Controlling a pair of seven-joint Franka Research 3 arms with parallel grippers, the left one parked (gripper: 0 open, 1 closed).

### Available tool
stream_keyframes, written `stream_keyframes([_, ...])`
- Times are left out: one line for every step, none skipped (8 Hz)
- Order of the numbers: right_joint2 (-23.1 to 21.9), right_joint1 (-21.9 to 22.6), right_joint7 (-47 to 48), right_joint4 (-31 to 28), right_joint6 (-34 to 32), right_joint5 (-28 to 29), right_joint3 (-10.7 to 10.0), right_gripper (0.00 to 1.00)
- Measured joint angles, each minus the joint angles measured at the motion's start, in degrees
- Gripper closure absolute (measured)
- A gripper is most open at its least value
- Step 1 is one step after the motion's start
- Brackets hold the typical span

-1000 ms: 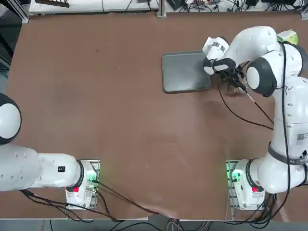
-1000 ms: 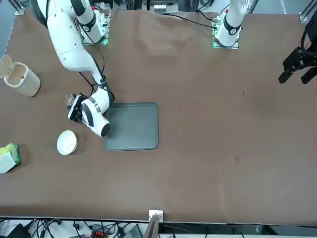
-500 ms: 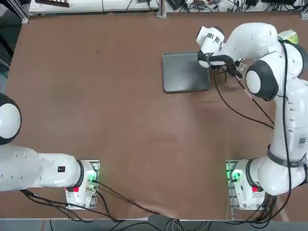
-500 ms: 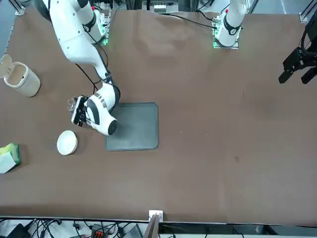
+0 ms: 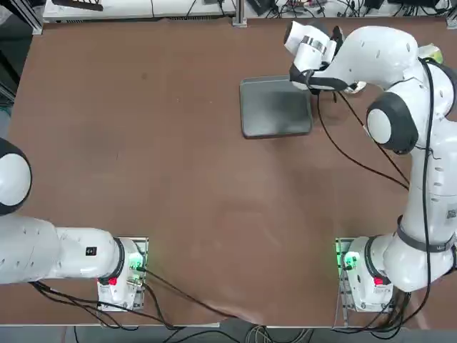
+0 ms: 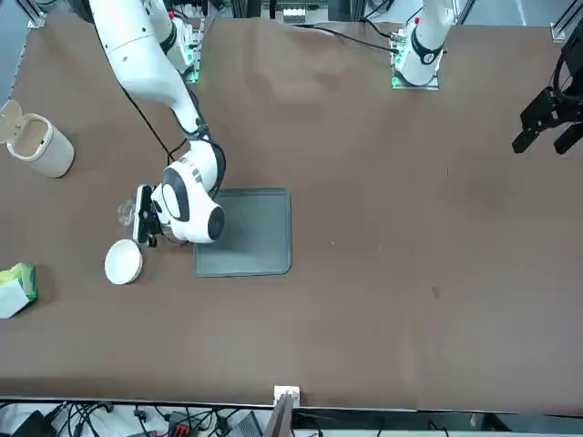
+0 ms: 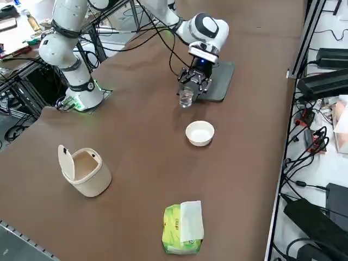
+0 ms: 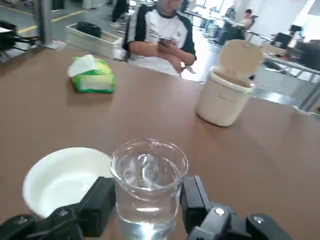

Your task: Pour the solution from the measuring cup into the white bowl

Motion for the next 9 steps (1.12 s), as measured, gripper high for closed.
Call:
stream_keyframes([0.14, -0.01, -1.44, -0.01, 1.55, -2.02, -0.01, 0.26])
stream_keyframes([0.27, -0.03, -2.79, -0.01, 2.31, -3.77, -0.02, 0.26])
stream_keyframes([0.37, -0.09, -3.57, 0.00, 3.41, -4.91, -0.04, 0.26])
stream_keyframes([0.44, -0.21, -4.06, 0.00, 5.18, -5.27, -0.08, 0.26])
stream_keyframes([0.46, -0.44, -4.44, 0.00, 7.34, -5.29, -0.10, 0.26])
stream_keyframes([0.46, -0.75, -4.60, 0.00, 9.09, -5.29, -0.18, 0.26])
stream_keyframes([0.47, -1.31, -5.08, 0.01, 10.09, -5.29, -0.24, 0.26])
stream_keyframes([0.47, -2.07, -5.99, 0.01, 10.58, -5.28, -0.27, 0.26])
stream_keyframes([0.47, -2.84, -6.77, 0.02, 10.97, -5.27, -0.28, 0.26])
